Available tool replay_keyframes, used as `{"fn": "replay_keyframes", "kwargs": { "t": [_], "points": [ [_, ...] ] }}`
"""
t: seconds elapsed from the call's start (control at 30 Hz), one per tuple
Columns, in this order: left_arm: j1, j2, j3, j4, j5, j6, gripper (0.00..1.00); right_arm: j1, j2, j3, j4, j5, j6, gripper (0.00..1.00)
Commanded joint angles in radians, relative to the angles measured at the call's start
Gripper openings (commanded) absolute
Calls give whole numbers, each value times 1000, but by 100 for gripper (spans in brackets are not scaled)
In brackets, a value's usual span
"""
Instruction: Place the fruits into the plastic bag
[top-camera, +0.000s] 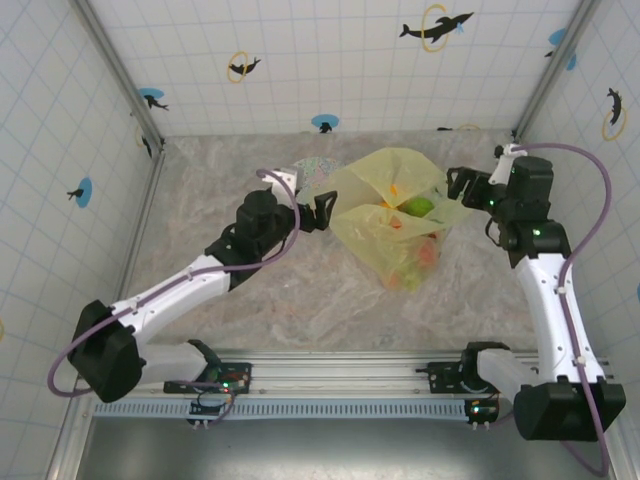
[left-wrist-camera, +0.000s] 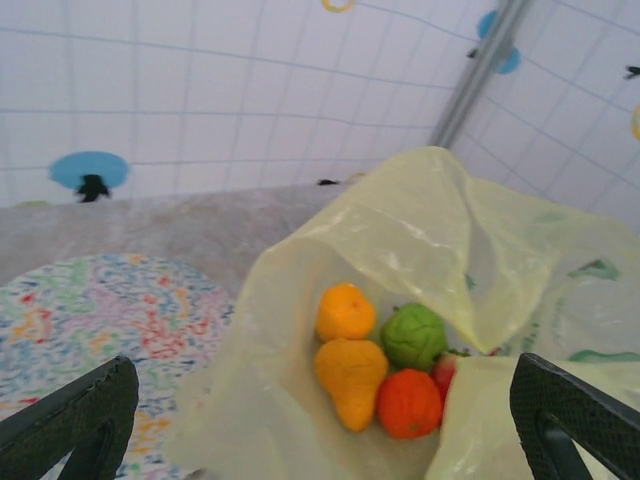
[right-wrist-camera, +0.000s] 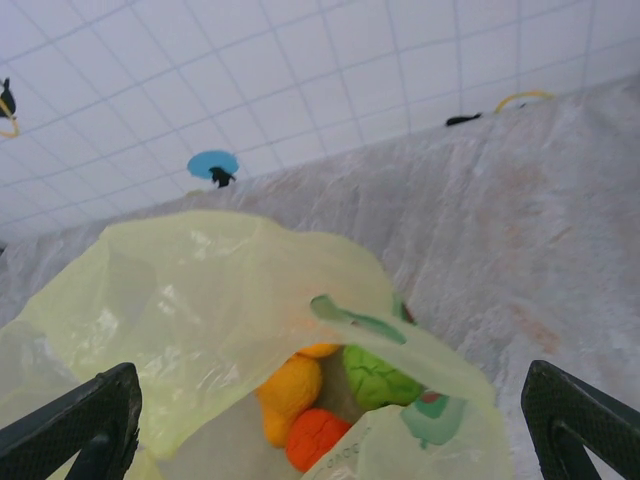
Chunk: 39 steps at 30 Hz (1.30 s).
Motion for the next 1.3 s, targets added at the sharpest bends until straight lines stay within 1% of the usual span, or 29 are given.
{"fn": "replay_keyframes", "kwargs": {
  "t": [0.0, 0.1, 0.23, 0.33, 0.43, 0.5, 0.6, 0.73, 0.87, 0.97, 1.03, 1.1, 1.17, 1.27],
  "points": [
    [17, -61, -55, 25, -160, 31, 98, -16, -50, 28, 14, 100, -46, 100],
    [32, -107, -116, 19, -294, 72, 98, -26, -84, -38, 57, 229, -60, 100],
    [91, -175, -236, 25, -434, 49, 98, -40, -144, -181, 150, 399, -57, 100],
    [176, -227, -329, 27, -461, -26, 98, -48, -193, -300, 241, 489, -63, 100],
    [281, -258, -381, 10, -477, -77, 98, -52, -218, -377, 300, 546, -61, 100],
    [353, -265, -412, 20, -490, -94, 98, -52, -218, -423, 332, 569, -61, 100],
    [407, -240, -465, 79, -538, -82, 98, -52, -200, -501, 392, 587, -61, 100],
    [442, -162, -520, 137, -615, -54, 98, -52, -169, -627, 500, 600, -28, 100],
    [470, -126, -592, 224, -672, -12, 98, -52, -147, -762, 629, 635, -30, 100],
    [474, -114, -647, 304, -709, 61, 98, -52, -132, -846, 704, 665, -27, 100],
    [475, -87, -680, 366, -703, 104, 98, -48, -117, -906, 775, 660, -13, 100],
    [476, -46, -690, 392, -669, 141, 98, -42, -86, -947, 837, 654, -3, 100],
    [476, -6, -691, 399, -648, 166, 98, -32, -38, -963, 878, 645, 0, 100],
    [477, 43, -727, 493, -603, 220, 98, -11, 50, -953, 911, 635, -8, 100]
  ]
}}
